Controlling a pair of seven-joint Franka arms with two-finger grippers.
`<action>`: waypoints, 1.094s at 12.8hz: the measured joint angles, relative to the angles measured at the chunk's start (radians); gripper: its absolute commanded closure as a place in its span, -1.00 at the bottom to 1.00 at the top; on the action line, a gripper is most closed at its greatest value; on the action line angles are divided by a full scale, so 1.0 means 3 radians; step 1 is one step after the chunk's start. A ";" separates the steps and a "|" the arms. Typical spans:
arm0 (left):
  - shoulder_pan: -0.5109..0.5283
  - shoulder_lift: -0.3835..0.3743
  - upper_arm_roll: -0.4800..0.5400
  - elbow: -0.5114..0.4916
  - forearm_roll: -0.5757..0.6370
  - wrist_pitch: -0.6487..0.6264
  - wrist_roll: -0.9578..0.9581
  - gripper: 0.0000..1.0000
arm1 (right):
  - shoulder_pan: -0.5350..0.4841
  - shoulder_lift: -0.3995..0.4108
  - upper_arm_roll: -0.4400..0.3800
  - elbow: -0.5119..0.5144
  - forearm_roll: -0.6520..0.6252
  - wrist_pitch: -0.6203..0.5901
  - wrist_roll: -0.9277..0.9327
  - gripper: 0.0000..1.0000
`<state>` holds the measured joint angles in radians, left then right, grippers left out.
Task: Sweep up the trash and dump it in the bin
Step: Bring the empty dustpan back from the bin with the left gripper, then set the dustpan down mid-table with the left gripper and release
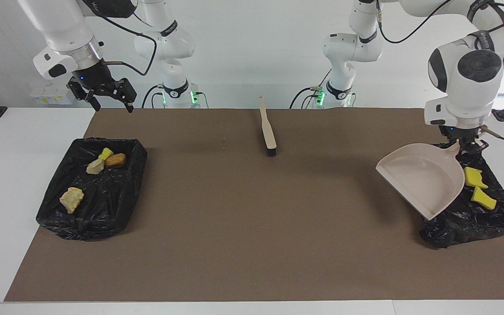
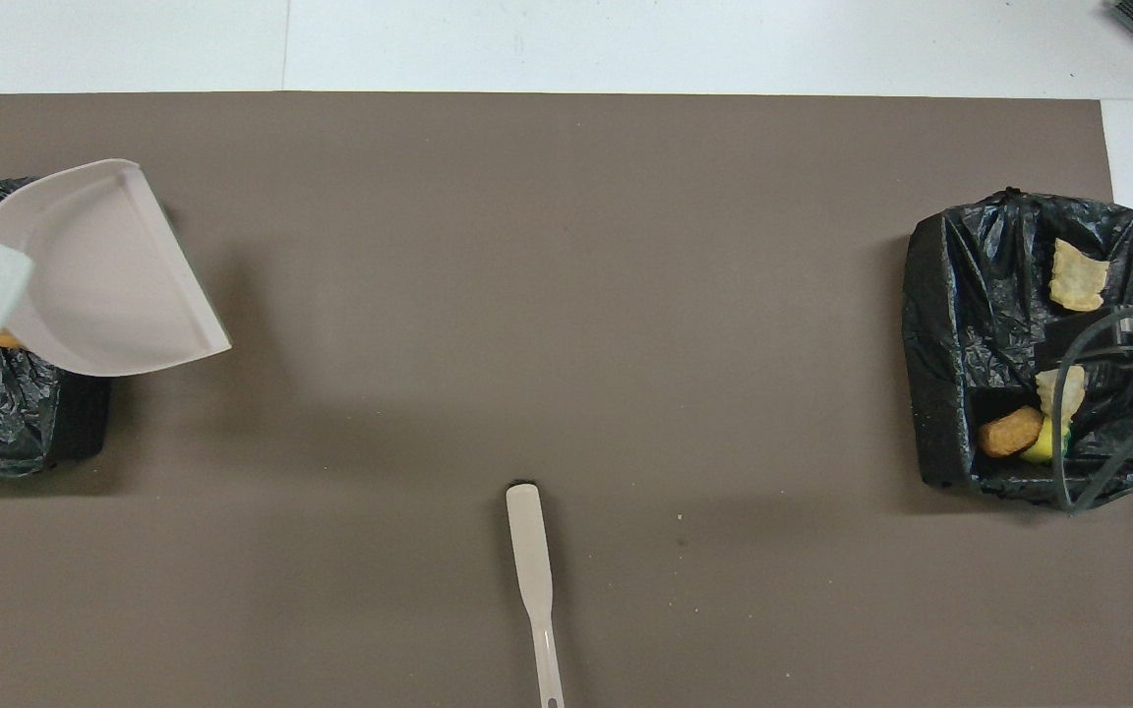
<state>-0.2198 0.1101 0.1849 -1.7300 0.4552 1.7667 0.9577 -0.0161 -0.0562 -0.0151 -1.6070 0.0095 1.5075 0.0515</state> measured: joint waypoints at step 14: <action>-0.0129 0.0630 -0.1226 -0.0024 -0.1331 0.0679 -0.3988 1.00 | 0.0063 -0.0004 0.0005 -0.0020 -0.0001 0.0233 0.0000 -1.00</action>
<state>-0.2586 0.2992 -0.1828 -1.7372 0.0559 1.9703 -0.2386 0.0027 -0.0574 -0.0135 -1.6129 0.0093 1.5773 0.0515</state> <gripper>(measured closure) 0.678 0.000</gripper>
